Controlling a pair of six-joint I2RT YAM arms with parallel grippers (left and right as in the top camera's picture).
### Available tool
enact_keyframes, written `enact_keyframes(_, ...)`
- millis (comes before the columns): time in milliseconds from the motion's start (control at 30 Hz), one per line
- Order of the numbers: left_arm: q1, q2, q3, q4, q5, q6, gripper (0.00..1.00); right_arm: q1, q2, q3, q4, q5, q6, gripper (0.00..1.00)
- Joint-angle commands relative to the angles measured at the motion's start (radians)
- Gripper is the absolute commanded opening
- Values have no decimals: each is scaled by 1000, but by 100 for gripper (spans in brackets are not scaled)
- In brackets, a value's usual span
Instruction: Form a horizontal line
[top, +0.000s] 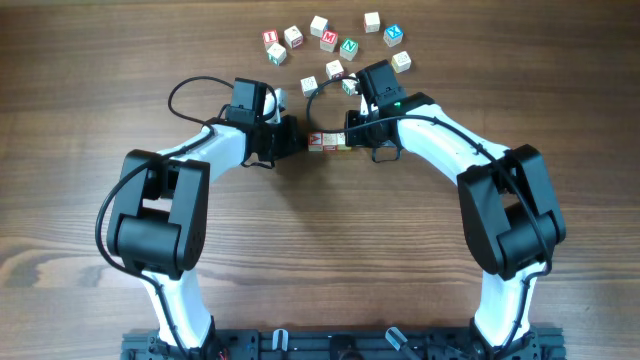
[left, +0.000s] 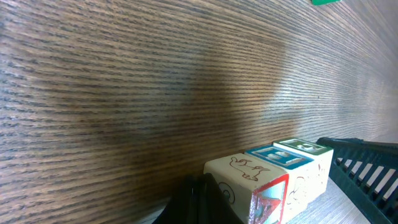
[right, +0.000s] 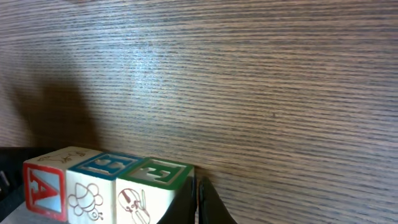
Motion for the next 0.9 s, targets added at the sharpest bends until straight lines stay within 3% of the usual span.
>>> enact_keyframes(0,2,19,-6,-7,-13,16,4,2,11,24,-17,60,-10,4)
enact_keyframes(867,2,19,-6,-16,-47,16,4,2,11,24,-42,18,-10,5)
